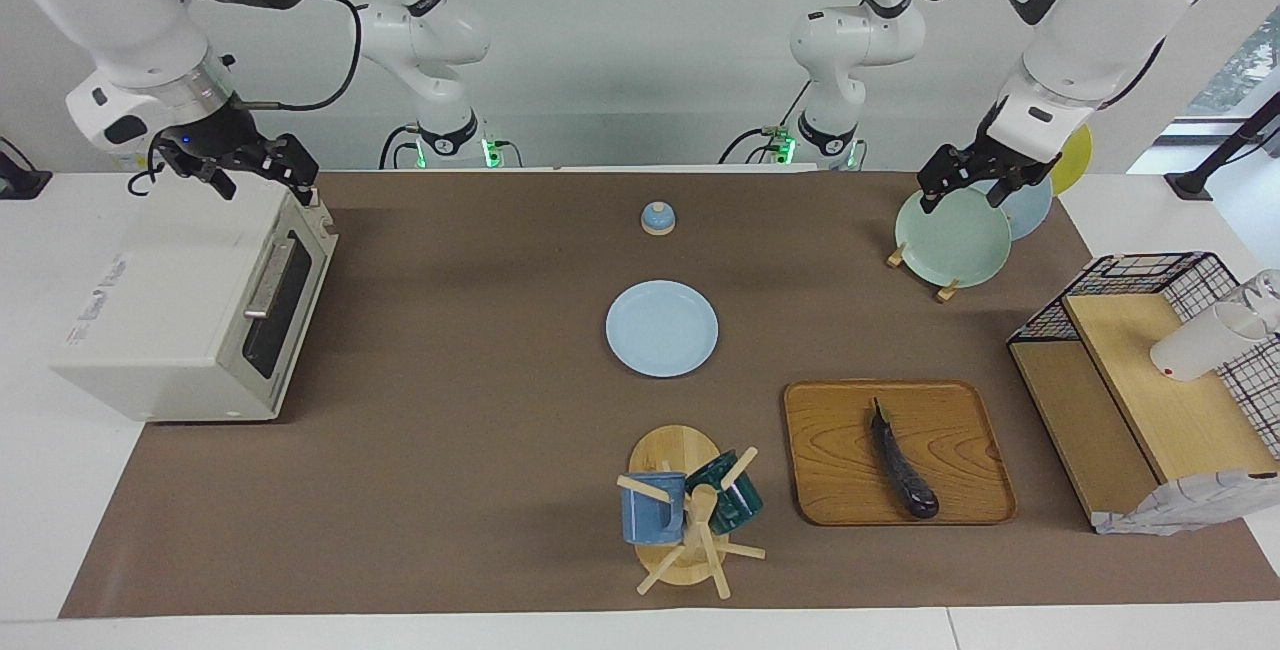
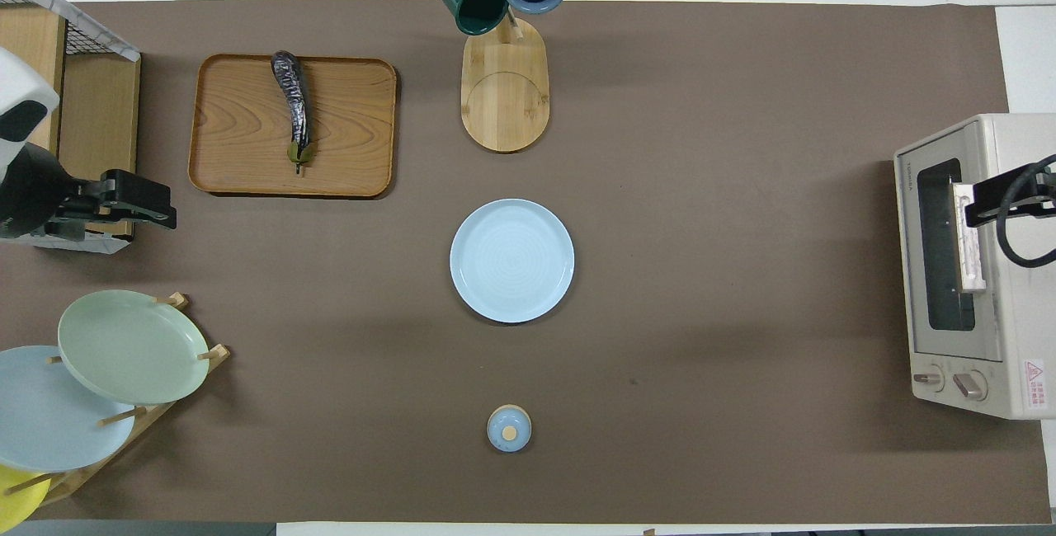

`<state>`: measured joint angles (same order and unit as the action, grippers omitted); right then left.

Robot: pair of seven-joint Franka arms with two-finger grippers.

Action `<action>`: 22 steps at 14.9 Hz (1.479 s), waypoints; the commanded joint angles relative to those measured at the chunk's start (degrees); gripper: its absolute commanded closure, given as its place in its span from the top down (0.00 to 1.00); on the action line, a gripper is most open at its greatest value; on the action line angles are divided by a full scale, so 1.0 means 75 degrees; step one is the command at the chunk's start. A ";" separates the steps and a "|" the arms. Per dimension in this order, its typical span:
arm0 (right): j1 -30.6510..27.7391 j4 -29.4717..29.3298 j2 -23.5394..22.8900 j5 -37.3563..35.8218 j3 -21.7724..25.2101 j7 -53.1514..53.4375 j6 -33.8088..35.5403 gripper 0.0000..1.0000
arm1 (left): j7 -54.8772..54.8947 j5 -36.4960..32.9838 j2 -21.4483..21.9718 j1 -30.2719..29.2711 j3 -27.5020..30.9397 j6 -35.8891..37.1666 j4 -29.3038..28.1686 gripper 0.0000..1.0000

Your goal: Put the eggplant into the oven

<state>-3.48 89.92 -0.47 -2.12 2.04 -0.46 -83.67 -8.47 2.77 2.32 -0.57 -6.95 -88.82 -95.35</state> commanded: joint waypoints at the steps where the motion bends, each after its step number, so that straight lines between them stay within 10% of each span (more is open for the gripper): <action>1: -0.0005 0.0140 0.0167 0.0049 -0.0095 -0.0114 -0.0165 1.00 | 0.0028 -0.0112 0.0065 -0.0030 -0.0034 0.0066 -0.0014 1.00; 10: -0.0005 0.0234 0.0214 0.0049 -0.0096 -0.0091 -0.0293 1.00 | -0.0007 -0.0112 0.0042 -0.0042 -0.0045 -0.0365 -0.0025 1.00; 14: -0.0005 0.0830 0.0448 0.0072 -0.0107 -0.0754 -0.0809 0.00 | -0.0229 -0.0042 -0.0109 -0.0007 -0.0045 -0.0929 -0.0061 1.00; 22: 0.0323 0.1968 0.0461 -0.1169 -0.0096 0.0871 -0.1863 0.00 | -0.0218 0.0029 -0.2486 0.0028 -0.0104 -0.2205 0.0783 1.00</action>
<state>-1.49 102.60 2.60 -7.90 1.44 3.79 -95.30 -9.34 2.91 -9.66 -0.45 -7.33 -103.10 -94.00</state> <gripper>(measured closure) 0.987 0.000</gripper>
